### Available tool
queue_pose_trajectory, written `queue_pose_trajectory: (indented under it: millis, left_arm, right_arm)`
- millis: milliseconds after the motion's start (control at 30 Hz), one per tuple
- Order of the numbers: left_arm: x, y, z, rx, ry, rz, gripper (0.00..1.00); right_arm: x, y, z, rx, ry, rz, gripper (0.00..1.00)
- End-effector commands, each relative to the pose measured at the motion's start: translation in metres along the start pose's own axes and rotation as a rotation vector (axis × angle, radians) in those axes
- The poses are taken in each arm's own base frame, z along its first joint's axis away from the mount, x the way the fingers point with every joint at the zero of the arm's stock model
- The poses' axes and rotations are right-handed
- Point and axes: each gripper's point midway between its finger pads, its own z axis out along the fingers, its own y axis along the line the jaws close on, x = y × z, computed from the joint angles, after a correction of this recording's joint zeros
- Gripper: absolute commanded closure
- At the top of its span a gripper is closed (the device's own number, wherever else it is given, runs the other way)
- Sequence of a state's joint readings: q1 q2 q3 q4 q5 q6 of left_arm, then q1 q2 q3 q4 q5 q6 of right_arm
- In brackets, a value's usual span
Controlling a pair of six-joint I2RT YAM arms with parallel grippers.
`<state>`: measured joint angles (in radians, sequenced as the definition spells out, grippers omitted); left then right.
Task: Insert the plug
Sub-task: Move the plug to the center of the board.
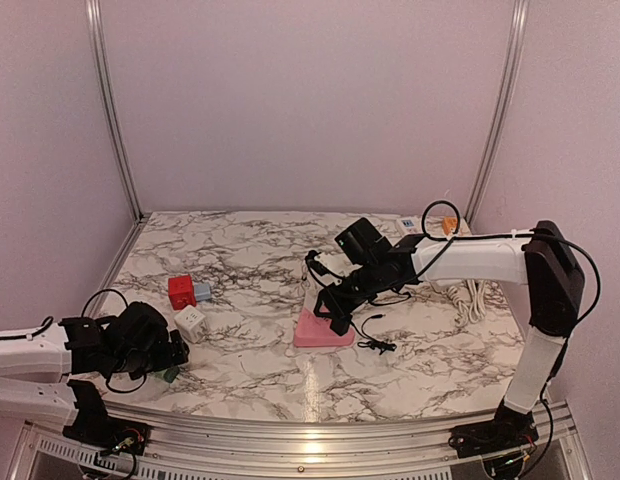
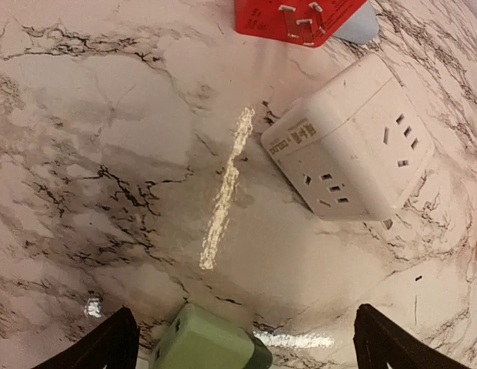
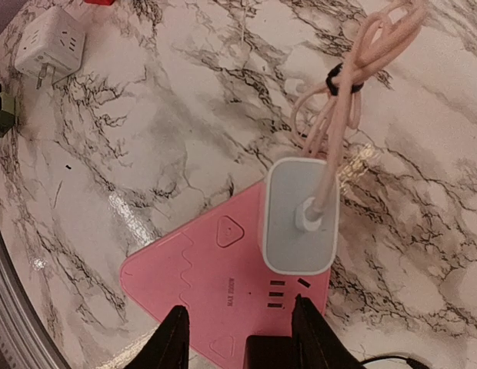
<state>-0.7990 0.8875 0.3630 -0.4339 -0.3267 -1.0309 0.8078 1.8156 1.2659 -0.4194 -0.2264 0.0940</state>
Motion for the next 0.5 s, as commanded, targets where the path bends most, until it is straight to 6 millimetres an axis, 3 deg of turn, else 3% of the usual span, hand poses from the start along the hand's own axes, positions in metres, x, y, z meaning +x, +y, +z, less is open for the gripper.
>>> queue_pose_trajectory:
  millis: [0,200,467]
  left_arm:
    - [0.014,-0.008,0.001,0.002,0.007,-0.011,0.01]
    - [0.032,-0.031,0.004,0.018,0.024,0.041,0.01]
    - [0.018,-0.063,0.015,0.002,-0.045,0.12,0.08]
  right_arm:
    - [-0.015,0.005,-0.005,-0.003,-0.031,-0.026,0.6]
    - [-0.016,0.005,-0.007,-0.001,-0.032,-0.028,0.6]
    - [-0.01,-0.002,-0.017,0.04,-0.024,-0.041,0.6]
